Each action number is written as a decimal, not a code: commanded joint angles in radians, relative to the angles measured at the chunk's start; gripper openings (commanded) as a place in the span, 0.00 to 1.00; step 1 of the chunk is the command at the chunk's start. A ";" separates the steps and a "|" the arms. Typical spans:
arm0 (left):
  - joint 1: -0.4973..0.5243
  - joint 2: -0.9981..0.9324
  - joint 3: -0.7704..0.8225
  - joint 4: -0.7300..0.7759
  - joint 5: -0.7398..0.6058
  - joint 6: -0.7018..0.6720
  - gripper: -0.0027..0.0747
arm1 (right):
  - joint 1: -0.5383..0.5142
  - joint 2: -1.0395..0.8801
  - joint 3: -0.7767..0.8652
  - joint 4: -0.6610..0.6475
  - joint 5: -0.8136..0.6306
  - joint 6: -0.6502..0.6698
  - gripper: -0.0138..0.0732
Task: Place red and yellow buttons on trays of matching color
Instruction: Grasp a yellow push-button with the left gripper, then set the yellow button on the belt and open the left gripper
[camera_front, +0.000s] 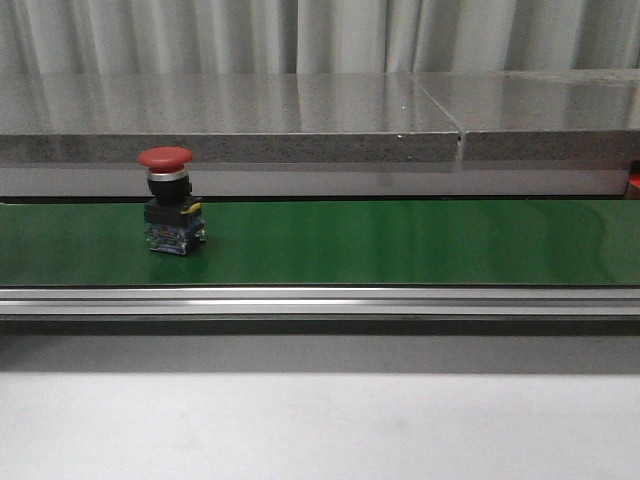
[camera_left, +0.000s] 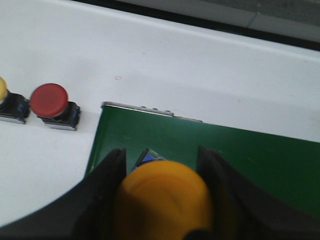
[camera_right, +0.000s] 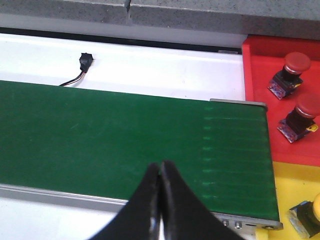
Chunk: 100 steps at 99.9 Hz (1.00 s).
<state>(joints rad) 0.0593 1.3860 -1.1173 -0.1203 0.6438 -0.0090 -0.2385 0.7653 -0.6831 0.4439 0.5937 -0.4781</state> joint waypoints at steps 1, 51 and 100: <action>-0.038 -0.043 -0.014 -0.012 -0.042 -0.006 0.01 | 0.001 -0.007 -0.025 0.018 -0.053 -0.006 0.08; -0.141 -0.043 0.084 0.017 -0.090 -0.006 0.01 | 0.001 -0.007 -0.025 0.018 -0.053 -0.006 0.08; -0.106 0.043 0.118 0.094 -0.200 -0.013 0.01 | 0.001 -0.007 -0.025 0.018 -0.053 -0.006 0.08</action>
<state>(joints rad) -0.0548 1.4369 -0.9737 -0.0234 0.5002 -0.0110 -0.2385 0.7653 -0.6831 0.4439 0.5937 -0.4781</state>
